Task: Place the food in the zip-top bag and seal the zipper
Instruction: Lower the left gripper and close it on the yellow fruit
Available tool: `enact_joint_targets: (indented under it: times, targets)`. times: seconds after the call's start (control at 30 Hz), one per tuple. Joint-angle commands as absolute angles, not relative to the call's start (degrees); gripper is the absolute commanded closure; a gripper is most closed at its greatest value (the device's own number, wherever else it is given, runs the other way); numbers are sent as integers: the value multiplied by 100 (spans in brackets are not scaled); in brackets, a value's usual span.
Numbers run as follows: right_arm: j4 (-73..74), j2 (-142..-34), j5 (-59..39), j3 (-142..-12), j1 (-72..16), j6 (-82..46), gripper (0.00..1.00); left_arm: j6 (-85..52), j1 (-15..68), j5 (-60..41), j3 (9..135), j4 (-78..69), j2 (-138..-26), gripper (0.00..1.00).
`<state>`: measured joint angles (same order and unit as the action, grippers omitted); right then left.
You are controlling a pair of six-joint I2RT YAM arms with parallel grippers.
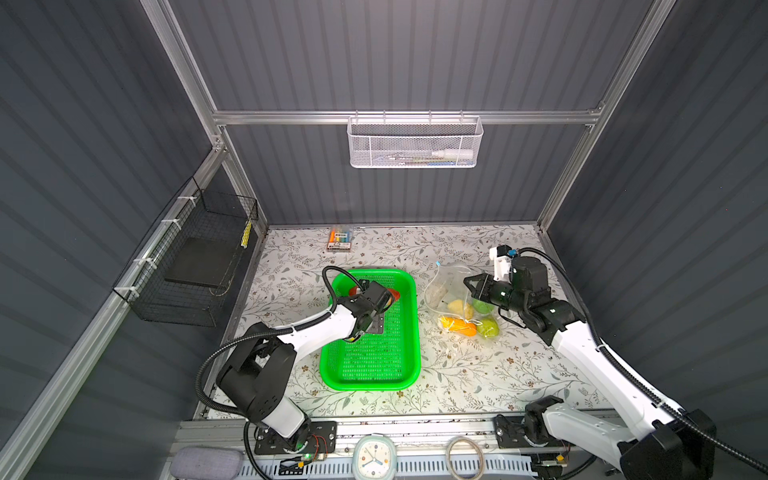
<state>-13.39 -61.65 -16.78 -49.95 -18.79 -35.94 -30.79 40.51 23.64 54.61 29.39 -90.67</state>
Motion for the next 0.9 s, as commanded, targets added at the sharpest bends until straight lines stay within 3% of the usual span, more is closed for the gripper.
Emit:
enact_joint_targets:
  times: [0.0, 0.87]
  targets:
    - [-1405, -6205, -1758, -5157, -1890, -3566, 100, -3274, 4045, 2172, 5370, 2920, -9144, 10]
    - [-1369, -6227, -1822, -5124, -1890, -3639, 100, -3593, 4051, 1664, 4933, 3049, -8864, 9]
